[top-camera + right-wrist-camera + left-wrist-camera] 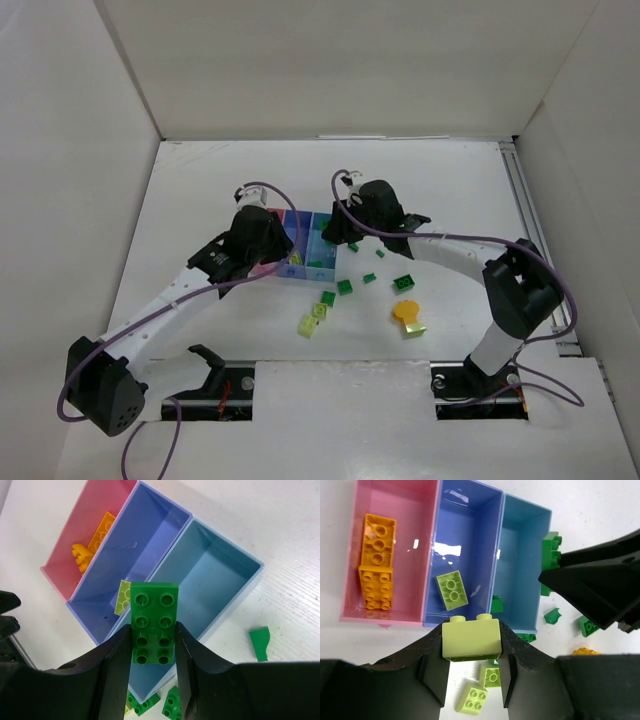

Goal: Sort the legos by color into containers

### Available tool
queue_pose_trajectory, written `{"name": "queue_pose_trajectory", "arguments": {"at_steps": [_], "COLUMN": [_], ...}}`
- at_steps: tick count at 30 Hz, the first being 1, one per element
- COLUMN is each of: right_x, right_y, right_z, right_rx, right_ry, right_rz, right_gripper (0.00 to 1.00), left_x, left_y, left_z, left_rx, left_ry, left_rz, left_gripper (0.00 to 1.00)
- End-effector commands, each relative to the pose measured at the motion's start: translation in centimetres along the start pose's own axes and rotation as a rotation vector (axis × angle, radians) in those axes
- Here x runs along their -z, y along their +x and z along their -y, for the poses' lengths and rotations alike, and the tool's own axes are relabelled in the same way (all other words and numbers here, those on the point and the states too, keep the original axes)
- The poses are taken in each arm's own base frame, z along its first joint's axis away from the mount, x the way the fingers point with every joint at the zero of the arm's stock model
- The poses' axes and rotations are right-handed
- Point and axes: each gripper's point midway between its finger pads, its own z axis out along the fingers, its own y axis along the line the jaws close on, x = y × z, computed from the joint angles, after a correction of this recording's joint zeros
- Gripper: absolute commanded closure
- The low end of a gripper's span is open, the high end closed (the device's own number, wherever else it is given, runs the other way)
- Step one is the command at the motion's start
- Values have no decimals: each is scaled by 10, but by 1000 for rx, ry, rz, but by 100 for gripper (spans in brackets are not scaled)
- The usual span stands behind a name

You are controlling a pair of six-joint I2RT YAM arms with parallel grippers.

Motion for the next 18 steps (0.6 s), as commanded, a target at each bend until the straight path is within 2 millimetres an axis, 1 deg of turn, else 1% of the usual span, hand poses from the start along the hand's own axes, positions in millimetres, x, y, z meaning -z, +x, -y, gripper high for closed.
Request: {"name": "queue_pose_trajectory", "arguments": {"at_steps": [1, 2, 3, 4, 5, 6, 7, 8, 9, 10, 11, 12, 13, 15, 16, 17, 18], "right_x": [4, 5, 4, 3, 2, 2, 2, 3, 4, 6, 7, 10, 14, 20, 22, 26, 28], "right_y": [-29, -31, -32, -27, -25, -21, -19, -14, -19, -14, -17, -20, -18, -26, -29, -36, -47], "right_z": [-16, -18, -16, -14, -17, -13, -12, -12, -14, -15, -23, -26, -22, -17, -14, -11, -11], "right_rx": [54, 96, 121, 138, 159, 168, 166, 164, 155, 150, 157, 173, 171, 194, 232, 261, 293], "right_ry": [-15, -7, 19, 33, 32, 45, 49, 46, 46, 48, 36, 47, 74, 120, 133, 160, 174], "right_rz": [82, 93, 103, 96, 94, 89, 78, 60, 60, 30, 31, 36, 24, 35, 36, 56, 82], "right_gripper": [99, 99, 99, 99, 99, 99, 99, 99, 99, 99, 99, 99, 99, 99, 99, 99, 99], "left_x": [7, 6, 4, 5, -1, 0, -4, -6, -4, -2, -2, 0, 2, 3, 7, 7, 8], "left_y": [-32, -39, -36, -43, -47, -53, -49, -53, -60, -60, -63, -74, -70, -71, -72, -72, -70], "left_z": [8, 7, 7, 9, 3, 6, 5, 10, 18, 23, 25, 33, 30, 27, 27, 26, 25], "left_rx": [-8, -7, -12, -14, -22, -15, -34, -44, -53, -65, -66, -65, -68, -81, -91, -102, -111], "left_ry": [24, 36, 49, 64, 46, 57, 60, 74, 94, 116, 112, 117, 96, 67, 58, 58, 58], "left_rz": [70, 84, 60, 77, 72, 85, 65, 70, 77, 59, 53, 60, 28, 6, -6, -6, -6], "left_gripper": [89, 89, 89, 89, 89, 89, 89, 89, 89, 89, 89, 89, 89, 89, 89, 89, 89]}}
